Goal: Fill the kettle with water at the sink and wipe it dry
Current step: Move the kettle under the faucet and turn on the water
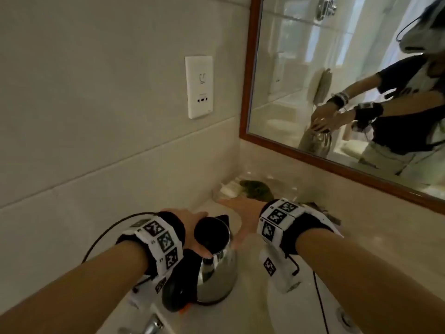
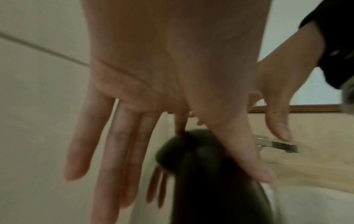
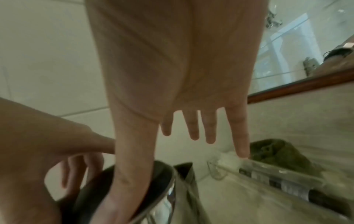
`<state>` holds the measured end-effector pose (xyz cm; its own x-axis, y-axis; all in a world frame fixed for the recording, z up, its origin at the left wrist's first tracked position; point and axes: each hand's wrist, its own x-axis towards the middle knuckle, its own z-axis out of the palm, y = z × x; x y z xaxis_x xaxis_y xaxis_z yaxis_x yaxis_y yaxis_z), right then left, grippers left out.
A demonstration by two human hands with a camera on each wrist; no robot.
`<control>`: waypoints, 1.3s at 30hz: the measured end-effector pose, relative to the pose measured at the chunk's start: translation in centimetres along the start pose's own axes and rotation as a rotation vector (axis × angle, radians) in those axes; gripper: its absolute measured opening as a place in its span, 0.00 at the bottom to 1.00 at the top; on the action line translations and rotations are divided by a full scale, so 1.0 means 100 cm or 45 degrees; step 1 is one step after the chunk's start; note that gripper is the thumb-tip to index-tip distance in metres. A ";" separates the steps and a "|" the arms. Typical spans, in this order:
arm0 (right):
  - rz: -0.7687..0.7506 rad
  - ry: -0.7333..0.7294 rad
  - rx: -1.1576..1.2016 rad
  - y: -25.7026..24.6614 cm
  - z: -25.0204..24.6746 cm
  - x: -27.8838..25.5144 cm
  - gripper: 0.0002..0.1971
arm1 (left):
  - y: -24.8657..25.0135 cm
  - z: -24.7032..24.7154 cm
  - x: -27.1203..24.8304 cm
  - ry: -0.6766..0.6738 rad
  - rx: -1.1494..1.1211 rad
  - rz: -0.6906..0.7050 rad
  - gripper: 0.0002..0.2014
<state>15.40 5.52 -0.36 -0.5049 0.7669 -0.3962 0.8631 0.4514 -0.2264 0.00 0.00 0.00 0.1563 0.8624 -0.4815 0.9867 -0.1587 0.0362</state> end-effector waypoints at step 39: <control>0.789 -0.087 0.484 0.191 0.097 -0.166 0.55 | 0.201 0.097 0.063 0.222 -1.196 0.594 0.42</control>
<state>40.33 -3.02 -6.71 0.0681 0.7943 -0.6037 0.9388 -0.2558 -0.2307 20.33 -2.43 -10.78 0.4589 0.8809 -0.1159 0.4546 -0.1207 0.8825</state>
